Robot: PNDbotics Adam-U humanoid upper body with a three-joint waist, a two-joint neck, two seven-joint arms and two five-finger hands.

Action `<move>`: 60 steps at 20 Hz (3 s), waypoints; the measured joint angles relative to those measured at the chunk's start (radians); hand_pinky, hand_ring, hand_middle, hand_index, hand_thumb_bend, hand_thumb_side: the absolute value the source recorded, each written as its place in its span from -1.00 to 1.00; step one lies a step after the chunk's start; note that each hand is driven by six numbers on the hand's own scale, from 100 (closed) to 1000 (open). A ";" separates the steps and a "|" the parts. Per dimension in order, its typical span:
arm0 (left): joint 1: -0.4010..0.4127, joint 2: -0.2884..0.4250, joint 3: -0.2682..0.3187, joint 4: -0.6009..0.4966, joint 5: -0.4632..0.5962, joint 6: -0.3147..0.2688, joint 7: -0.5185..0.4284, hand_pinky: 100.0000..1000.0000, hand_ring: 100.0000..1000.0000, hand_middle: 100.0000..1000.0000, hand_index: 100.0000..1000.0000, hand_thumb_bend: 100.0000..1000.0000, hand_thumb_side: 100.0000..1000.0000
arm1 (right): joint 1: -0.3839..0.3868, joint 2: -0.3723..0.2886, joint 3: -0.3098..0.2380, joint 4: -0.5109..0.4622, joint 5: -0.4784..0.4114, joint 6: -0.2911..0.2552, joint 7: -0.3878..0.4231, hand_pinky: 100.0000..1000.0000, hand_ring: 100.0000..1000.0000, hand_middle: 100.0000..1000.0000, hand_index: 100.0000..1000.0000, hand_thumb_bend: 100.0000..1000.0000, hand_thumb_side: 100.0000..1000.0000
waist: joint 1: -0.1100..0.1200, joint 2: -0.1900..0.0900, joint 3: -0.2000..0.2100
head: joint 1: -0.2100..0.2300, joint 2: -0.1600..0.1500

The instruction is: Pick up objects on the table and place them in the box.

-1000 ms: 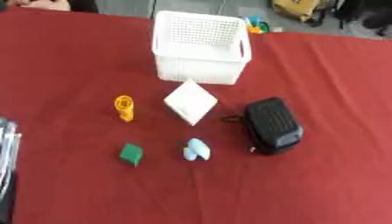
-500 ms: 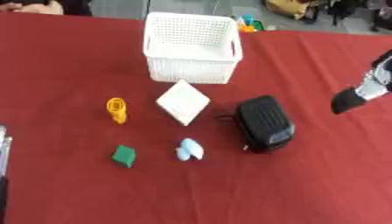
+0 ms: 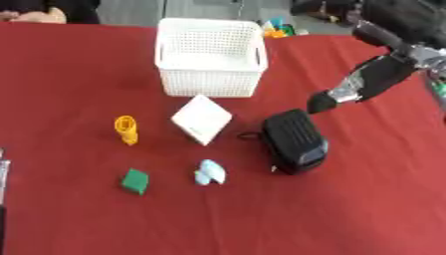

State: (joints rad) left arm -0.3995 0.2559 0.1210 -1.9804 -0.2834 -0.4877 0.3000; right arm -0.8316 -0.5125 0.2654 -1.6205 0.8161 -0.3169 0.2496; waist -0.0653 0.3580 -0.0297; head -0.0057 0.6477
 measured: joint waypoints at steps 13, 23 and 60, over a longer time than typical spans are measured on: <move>-0.004 -0.010 -0.007 0.000 0.013 0.003 -0.014 0.08 0.02 -0.05 0.39 -0.96 0.77 | 0.058 0.223 -0.061 0.047 0.180 0.131 -0.019 0.78 0.81 0.73 0.85 0.93 1.00 | -0.008 -0.021 0.013 | -0.025 0.003; -0.017 -0.012 -0.013 0.000 0.030 0.006 -0.024 0.08 0.02 -0.06 0.39 -0.95 0.78 | 0.157 0.398 -0.153 0.001 0.419 0.241 0.051 0.76 0.83 0.71 0.89 0.92 1.00 | -0.022 -0.024 0.024 | -0.033 0.001; -0.047 -0.038 -0.024 0.000 0.046 0.006 -0.037 0.06 0.00 -0.06 0.38 -0.94 0.79 | 0.285 0.570 -0.339 -0.062 0.564 0.404 0.385 0.95 1.00 0.92 1.00 1.00 -0.10 | -0.004 0.014 0.014 | 0.025 -0.038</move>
State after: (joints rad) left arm -0.4469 0.2177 0.0966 -1.9804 -0.2373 -0.4815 0.2634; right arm -0.5465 0.0572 -0.0736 -1.6826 1.3796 0.0870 0.6343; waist -0.0694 0.3724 -0.0162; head 0.0189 0.6101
